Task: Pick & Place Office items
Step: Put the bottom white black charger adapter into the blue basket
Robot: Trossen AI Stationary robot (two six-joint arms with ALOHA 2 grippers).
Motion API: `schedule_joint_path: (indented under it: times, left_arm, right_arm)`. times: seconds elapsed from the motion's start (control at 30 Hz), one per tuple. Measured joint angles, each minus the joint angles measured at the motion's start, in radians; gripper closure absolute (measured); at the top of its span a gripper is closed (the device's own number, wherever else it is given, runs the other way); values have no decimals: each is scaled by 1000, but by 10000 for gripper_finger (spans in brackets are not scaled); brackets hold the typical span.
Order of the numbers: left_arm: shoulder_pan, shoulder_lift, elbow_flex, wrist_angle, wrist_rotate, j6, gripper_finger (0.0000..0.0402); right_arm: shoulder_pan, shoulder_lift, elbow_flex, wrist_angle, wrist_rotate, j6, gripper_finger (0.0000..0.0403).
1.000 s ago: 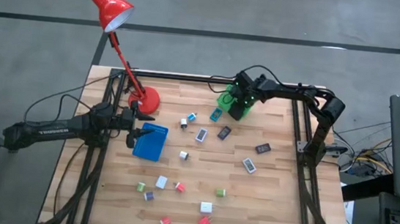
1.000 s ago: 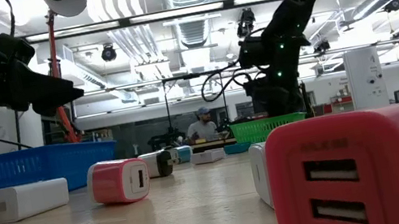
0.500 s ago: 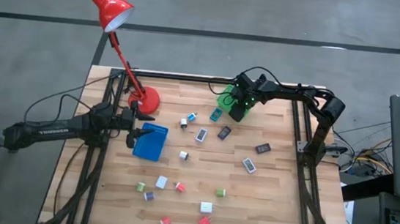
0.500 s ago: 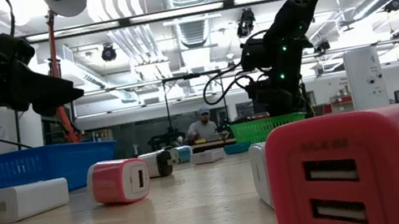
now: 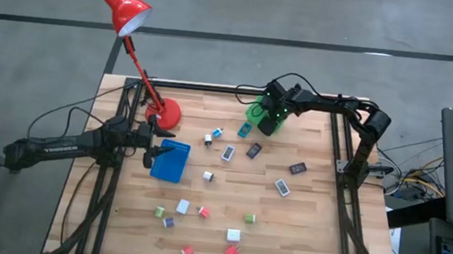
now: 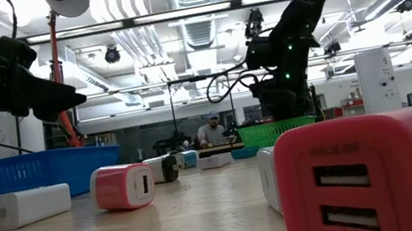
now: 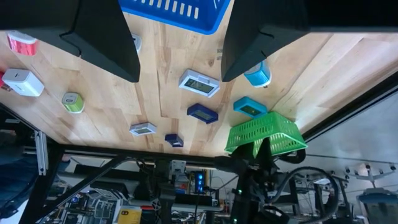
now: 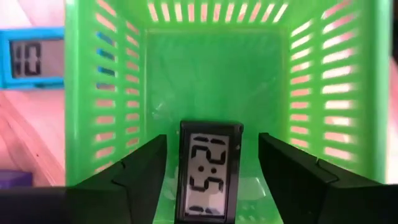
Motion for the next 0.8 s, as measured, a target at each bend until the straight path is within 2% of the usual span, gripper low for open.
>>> schedule_joint_path:
  times: [0.4, 0.8]
  left_arm:
    - [0, 0, 0, -4, 0, 0, 168]
    - [0, 0, 0, -4, 0, 0, 168]
  right_arm:
    - [3, -17, 42, -34, 80, 11, 141]
    - [57, -25, 99, -2, 134, -8, 164]
